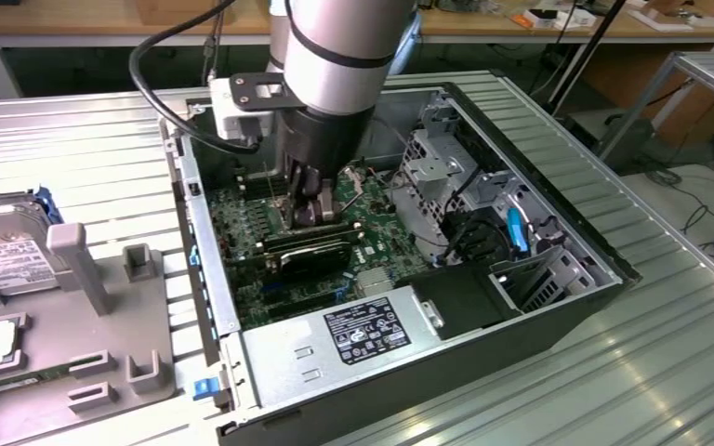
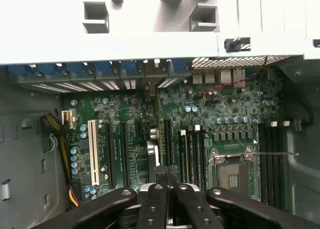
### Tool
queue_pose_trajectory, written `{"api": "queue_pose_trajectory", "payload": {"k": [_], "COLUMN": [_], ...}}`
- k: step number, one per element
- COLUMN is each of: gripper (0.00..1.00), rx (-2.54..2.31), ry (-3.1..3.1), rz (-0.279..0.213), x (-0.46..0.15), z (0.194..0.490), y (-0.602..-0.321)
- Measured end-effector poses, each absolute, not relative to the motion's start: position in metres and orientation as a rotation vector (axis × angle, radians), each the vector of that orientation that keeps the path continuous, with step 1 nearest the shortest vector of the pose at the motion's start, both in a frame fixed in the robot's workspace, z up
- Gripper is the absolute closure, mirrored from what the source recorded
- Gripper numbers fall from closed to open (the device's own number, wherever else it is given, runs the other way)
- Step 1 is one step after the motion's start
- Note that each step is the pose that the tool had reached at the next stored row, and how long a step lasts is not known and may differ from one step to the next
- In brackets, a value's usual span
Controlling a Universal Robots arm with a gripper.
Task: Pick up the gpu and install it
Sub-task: 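Press down on the gpu until it lock into place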
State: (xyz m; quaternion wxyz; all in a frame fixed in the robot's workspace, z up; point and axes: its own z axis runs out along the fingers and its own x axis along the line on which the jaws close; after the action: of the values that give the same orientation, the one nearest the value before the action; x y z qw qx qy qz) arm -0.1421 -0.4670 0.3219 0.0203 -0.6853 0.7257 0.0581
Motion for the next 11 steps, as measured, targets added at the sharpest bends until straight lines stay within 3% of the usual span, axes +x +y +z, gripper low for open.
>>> {"api": "queue_pose_trajectory", "payload": {"k": [11], "gripper": [0.89], "rx": [-2.134], "ry": [2.243], "rz": [0.180], "x": [-0.1422], "z": [0.3219], "y": [-0.4670]}}
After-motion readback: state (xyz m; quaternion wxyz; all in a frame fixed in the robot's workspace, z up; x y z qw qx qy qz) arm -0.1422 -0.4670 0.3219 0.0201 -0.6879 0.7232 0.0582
